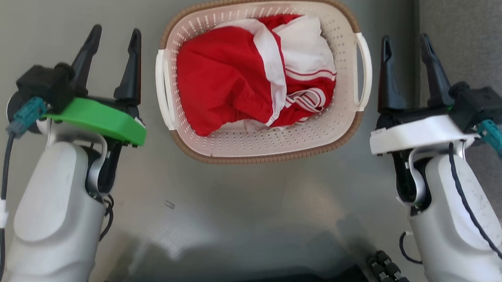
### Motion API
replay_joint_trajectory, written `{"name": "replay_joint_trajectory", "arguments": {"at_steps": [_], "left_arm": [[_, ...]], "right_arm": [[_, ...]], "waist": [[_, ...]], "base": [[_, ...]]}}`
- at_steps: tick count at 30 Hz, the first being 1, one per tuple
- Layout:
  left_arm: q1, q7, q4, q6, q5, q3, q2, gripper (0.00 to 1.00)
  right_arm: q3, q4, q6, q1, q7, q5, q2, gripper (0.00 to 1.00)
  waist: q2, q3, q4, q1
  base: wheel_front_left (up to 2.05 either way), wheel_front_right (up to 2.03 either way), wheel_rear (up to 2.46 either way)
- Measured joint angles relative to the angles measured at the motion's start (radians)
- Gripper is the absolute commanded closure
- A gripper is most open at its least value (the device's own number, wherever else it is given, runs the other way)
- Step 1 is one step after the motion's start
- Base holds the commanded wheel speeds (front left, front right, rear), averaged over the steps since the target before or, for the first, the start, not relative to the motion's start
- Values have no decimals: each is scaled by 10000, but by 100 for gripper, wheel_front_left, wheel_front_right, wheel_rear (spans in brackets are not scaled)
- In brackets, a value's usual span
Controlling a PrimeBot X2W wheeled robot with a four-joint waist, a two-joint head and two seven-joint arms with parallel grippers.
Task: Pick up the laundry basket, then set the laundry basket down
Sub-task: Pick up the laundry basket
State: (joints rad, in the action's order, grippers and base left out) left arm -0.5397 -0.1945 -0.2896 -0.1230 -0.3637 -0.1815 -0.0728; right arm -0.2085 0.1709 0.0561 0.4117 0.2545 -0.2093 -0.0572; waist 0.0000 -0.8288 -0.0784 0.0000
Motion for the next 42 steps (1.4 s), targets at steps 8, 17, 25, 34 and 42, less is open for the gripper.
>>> {"name": "replay_joint_trajectory", "arguments": {"at_steps": [8,17,25,34,42], "left_arm": [[-637,96,-428,-4,-29,-318,-54,0],[-1037,360,-1342,-12,-278,-625,-59,0],[-1360,399,-1864,-12,-522,-1152,-69,0],[-1535,585,-2481,-12,-748,-1538,-67,0],[-1928,1133,-3135,-13,-1095,-1879,-58,0]], "right_arm": [[-190,449,0,642,0,-393,-4,0],[-355,1430,61,1162,2,-715,-10,0],[-447,2470,163,1658,2,-991,-13,0],[-533,3597,261,2128,2,-1361,-25,0],[-828,4566,265,2741,0,-1733,-31,0]], "waist": [[0,-644,-9,0],[0,-1162,-48,0],[0,-1395,-71,0],[0,-1503,-27,0],[0,-1606,6,0]], "base": [[0,0,0],[0,0,0],[0,0,0],[0,0,0],[0,0,0]]}}
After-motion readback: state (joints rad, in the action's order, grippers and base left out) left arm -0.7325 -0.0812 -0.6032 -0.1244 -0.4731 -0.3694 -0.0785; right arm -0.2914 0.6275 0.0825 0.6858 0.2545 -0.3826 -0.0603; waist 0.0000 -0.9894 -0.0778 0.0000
